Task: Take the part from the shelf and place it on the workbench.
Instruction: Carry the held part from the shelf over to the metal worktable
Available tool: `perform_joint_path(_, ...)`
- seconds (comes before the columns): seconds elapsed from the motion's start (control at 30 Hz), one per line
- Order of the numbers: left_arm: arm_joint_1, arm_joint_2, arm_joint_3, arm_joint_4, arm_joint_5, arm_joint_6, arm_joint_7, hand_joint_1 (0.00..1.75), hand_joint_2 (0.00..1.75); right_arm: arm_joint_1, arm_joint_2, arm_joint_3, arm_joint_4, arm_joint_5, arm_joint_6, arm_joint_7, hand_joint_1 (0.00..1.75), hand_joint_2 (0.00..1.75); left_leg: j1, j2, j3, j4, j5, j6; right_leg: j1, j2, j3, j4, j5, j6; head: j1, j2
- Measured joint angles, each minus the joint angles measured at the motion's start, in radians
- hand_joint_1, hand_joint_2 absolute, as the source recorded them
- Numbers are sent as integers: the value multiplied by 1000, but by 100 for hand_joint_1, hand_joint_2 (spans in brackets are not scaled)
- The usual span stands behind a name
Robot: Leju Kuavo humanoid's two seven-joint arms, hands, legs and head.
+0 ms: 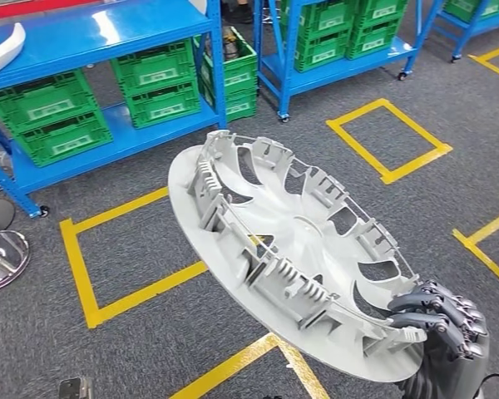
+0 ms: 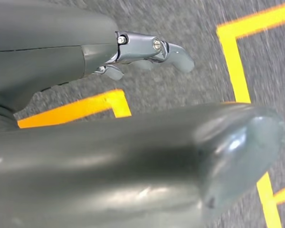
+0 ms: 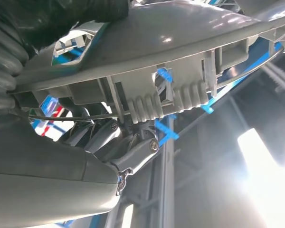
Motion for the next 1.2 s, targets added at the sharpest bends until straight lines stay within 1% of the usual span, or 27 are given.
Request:
perform_joint_path(0.03,-2,0,-2,0,0,2,1,0,0,-1,0,0,1,0,0,1,175,175,0,10,0,0,0,-1,0,-3,22,-32,22,0,0,0)
perform_joint_path(0.1,-4,-1,-6,0,-3,12,4,0,0,-2,-1,2,2,1,0,2,175,175,-1,25,2,2,-2,-5,1,-26,104,-171,76,-3,0,0)
perform_joint_path(0.17,-2,-1,-10,0,-10,24,9,0,0,-3,-3,4,2,3,0,1,175,175,-6,37,1,7,-4,-15,5,-46,157,-263,96,-13,-1,0)
perform_joint_path(0.2,0,0,-12,0,-12,28,10,0,0,-3,-3,5,2,3,0,2,175,175,-8,41,0,9,-3,-20,8,-47,161,-271,92,-20,-1,0)
perform_joint_path(0.27,3,0,-16,0,-14,31,14,0,0,-1,-4,6,2,4,0,2,175,175,-8,48,-2,11,-4,-30,9,-34,157,-271,96,-34,-1,0)
perform_joint_path(0.33,4,1,-18,0,-12,25,19,0,0,-1,-4,6,1,7,0,1,175,175,-5,27,-14,43,-32,-40,6,-24,155,-275,101,-47,-3,0)
perform_joint_path(0.37,7,2,-19,1,-10,21,21,0,0,0,-4,6,1,8,0,1,175,175,-3,10,-33,88,-62,-45,4,-19,154,-277,104,-53,-6,0)
perform_joint_path(0.43,15,2,-19,1,-7,15,23,0,0,0,-4,7,1,12,0,0,175,175,-1,-12,-92,224,-130,-49,6,-5,150,-276,106,-60,-8,0)
perform_joint_path(0.47,21,1,-19,1,-4,12,23,0,0,2,-4,7,1,14,0,-1,175,175,-1,-14,-115,278,-147,-49,8,4,149,-276,106,-61,-8,0)
perform_joint_path(0.5,24,1,-19,2,-1,10,23,0,0,3,-4,7,1,16,0,-1,175,175,-2,-15,-126,303,-146,-48,9,13,148,-275,107,-62,-8,0)
perform_joint_path(0.53,26,2,-19,2,2,8,23,0,0,5,-4,7,1,18,0,-2,175,175,-2,-17,-117,284,-123,-44,11,22,148,-275,107,-63,-8,0)
perform_joint_path(0.6,26,4,-19,2,7,1,21,0,0,7,-4,8,1,22,0,-3,175,175,-3,-36,-60,158,-49,-30,13,39,150,-273,107,-63,-8,0)
perform_joint_path(0.63,25,6,-19,2,8,-2,19,0,0,7,-4,8,1,23,0,-4,175,175,-4,-50,-31,94,-21,-22,15,47,150,-272,108,-61,-8,0)
perform_joint_path(0.67,24,7,-19,2,9,-4,18,0,0,7,-4,8,1,24,0,-4,175,175,-5,-61,-10,47,-9,-17,15,53,146,-270,109,-58,-8,0)
perform_joint_path(0.7,23,9,-19,2,8,-5,17,0,0,8,-4,8,1,25,0,-5,175,175,-6,-68,-2,25,-9,-14,14,59,142,-269,111,-53,-7,0)
perform_joint_path(0.77,20,8,-22,2,4,-2,15,0,0,13,-4,8,-1,27,0,-8,175,175,-7,-61,2,11,-11,-12,11,70,134,-270,116,-40,-8,0)
perform_joint_path(0.83,19,8,-28,3,-4,5,16,0,0,18,-4,8,-4,30,0,-11,175,175,-3,-47,7,-4,-2,-7,12,54,119,-251,101,-30,-5,0)
perform_joint_path(0.87,19,8,-31,3,-7,9,17,0,0,18,-4,9,-5,31,0,-12,175,175,0,-39,9,-12,2,-5,13,39,104,-221,81,-26,-1,0)
perform_joint_path(0.93,22,9,-34,3,-12,17,24,0,0,17,-4,11,-6,35,0,-13,175,175,1,-23,9,-14,4,-1,9,10,46,-99,17,-17,5,0)
perform_joint_path(0.97,24,9,-35,3,-13,20,27,0,0,17,-4,11,-6,37,0,-14,175,175,1,-15,8,-14,3,-1,6,5,17,-39,-5,-13,5,0)
perform_joint_path(1.0,26,10,-35,3,-14,22,31,0,0,18,-3,11,-6,40,0,-14,175,175,1,-5,8,-13,3,-2,3,2,-2,2,-15,-9,5,0)
perform_joint_path(1.03,27,10,-36,3,-14,23,33,0,0,19,-3,11,-6,42,0,-13,175,175,2,2,9,-12,1,-3,1,0,0,1,-3,-5,5,0)
perform_joint_path(1.07,28,10,-36,4,-15,24,34,0,0,20,-3,11,-6,44,0,-13,175,175,3,9,9,-10,-1,-6,-1,-5,23,-41,25,-3,5,0)
perform_joint_path(1.1,28,10,-38,5,-16,25,35,0,0,21,-3,11,-6,46,0,-13,175,175,4,15,10,-8,-3,-11,-4,-14,61,-110,60,-1,5,0)
perform_joint_path(1.13,29,11,-39,5,-17,26,37,0,0,21,-3,11,-7,48,0,-13,175,175,2,19,10,-3,-7,-17,-3,-28,98,-178,82,0,6,0)
perform_joint_path(1.17,29,13,-41,6,-18,28,38,0,0,21,-3,11,-8,51,0,-14,175,175,0,23,9,2,-11,-23,-3,-38,127,-229,95,-4,6,0)
perform_joint_path(1.2,30,14,-43,6,-19,29,39,0,0,22,-3,11,-8,53,0,-14,175,175,-3,26,8,7,-13,-29,-1,-45,142,-256,97,-9,6,0)
